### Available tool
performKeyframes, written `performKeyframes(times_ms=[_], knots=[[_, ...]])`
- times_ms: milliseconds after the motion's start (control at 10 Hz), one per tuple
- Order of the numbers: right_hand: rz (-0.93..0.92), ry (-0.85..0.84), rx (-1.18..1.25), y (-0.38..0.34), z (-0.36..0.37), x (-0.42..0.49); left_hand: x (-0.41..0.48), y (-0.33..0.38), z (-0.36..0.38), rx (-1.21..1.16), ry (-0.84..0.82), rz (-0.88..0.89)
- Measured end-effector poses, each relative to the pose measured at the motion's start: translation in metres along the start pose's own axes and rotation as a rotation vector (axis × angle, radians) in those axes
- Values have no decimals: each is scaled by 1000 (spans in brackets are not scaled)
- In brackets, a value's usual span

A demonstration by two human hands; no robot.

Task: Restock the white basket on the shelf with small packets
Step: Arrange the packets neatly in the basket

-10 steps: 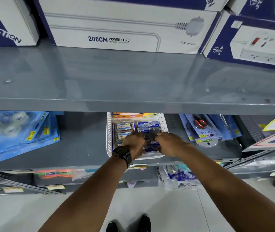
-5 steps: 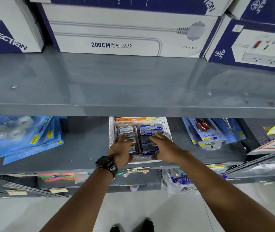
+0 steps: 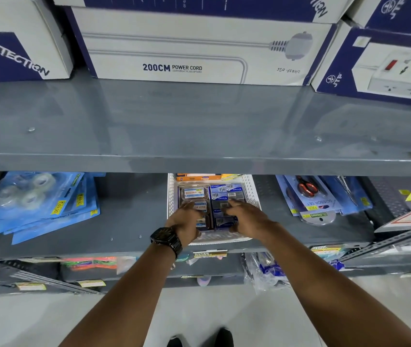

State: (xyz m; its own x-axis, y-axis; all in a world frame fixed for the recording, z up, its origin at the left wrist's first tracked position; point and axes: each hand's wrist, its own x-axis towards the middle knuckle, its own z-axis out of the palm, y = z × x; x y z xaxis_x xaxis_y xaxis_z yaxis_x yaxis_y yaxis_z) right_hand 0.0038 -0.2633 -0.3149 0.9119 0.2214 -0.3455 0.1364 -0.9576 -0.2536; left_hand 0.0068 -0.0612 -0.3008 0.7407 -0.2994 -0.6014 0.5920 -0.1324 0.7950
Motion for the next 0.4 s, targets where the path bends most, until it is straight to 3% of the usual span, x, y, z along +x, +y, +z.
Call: performKeyframes(times_ms=[100, 300, 400], knots=[[0, -5, -5, -1, -3, 1, 6, -1, -1, -152, -57, -32], [-7, -8, -4, -2, -3, -1, -1, 7, -2, -100, -17, -58], [-26, 60, 86, -9, -7, -16, -12, -1, 1, 392, 143, 154]])
